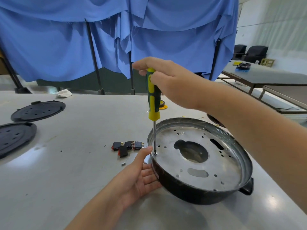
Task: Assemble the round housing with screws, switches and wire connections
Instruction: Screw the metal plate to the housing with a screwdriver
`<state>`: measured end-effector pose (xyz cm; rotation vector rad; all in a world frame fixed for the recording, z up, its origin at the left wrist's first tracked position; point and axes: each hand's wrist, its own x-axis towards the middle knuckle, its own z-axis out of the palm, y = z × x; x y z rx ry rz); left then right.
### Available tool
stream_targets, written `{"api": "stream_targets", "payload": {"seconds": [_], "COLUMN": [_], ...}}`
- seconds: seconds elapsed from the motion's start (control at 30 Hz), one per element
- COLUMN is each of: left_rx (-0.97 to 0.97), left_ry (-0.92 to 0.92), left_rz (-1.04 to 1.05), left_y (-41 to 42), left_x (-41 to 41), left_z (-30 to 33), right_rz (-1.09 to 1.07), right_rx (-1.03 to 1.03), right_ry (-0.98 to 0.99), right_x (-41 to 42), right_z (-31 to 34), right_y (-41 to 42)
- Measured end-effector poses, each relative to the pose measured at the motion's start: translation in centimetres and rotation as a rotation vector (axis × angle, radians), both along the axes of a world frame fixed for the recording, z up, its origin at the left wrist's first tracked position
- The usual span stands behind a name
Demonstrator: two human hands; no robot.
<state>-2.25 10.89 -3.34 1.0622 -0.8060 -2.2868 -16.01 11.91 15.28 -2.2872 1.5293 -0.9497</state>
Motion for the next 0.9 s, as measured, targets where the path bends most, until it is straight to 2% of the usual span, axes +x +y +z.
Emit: {"api": "stream_targets", "payload": {"seconds": [0.07,0.13,0.2,0.27,0.4,0.43,0.5,0.6,0.67,0.8,0.83,0.9], "left_rx": [-0.001,-0.008,-0.008,-0.001,0.002,0.001,-0.001,-0.003,-0.008,-0.014,-0.020,-0.022], "left_ry": [-0.004,-0.001,0.004,0.004,0.013,0.011,0.007,0.003,-0.003,0.009,0.012,0.013], "left_rz": [0.007,0.000,-0.008,-0.009,-0.014,-0.013,-0.014,-0.011,-0.011,-0.013,-0.016,-0.023], "left_y": [0.0,0.0,0.0,0.0,0.0,0.0,0.0,0.0,-0.1,-0.1,-0.1,-0.1], "left_x": [0.0,0.0,0.0,0.0,0.1,0.1,0.1,0.0,0.0,0.1,0.1,0.1], "left_z": [0.0,0.0,0.0,0.0,0.0,0.0,0.0,-0.1,-0.1,-0.1,-0.1,-0.1], "right_rz": [-0.003,-0.141,-0.332,-0.349,-0.074,-0.038,-0.048,-0.250,-0.302,-0.095,-0.055,-0.016], "right_rx": [-0.109,-0.286,-0.438,-0.496,-0.134,-0.111,-0.210,-0.388,-0.403,-0.153,-0.123,-0.190], "right_ry": [0.051,0.189,0.408,0.473,0.002,-0.076,-0.107,0.066,0.166,-0.122,-0.182,-0.209], "right_x": [-0.2,-0.3,-0.1,0.3,0.1,-0.1,-0.3,-0.5,-0.4,-0.7,-0.9,-1.0], "right_z": [0.2,-0.2,-0.6,-1.0,-0.9,-0.8,-1.1,-1.8,-2.2,-1.7,-1.5,-1.2], "right_y": [0.0,0.0,0.2,0.2,0.1,0.2,0.1,0.0,-0.1,0.0,0.2,0.4]}}
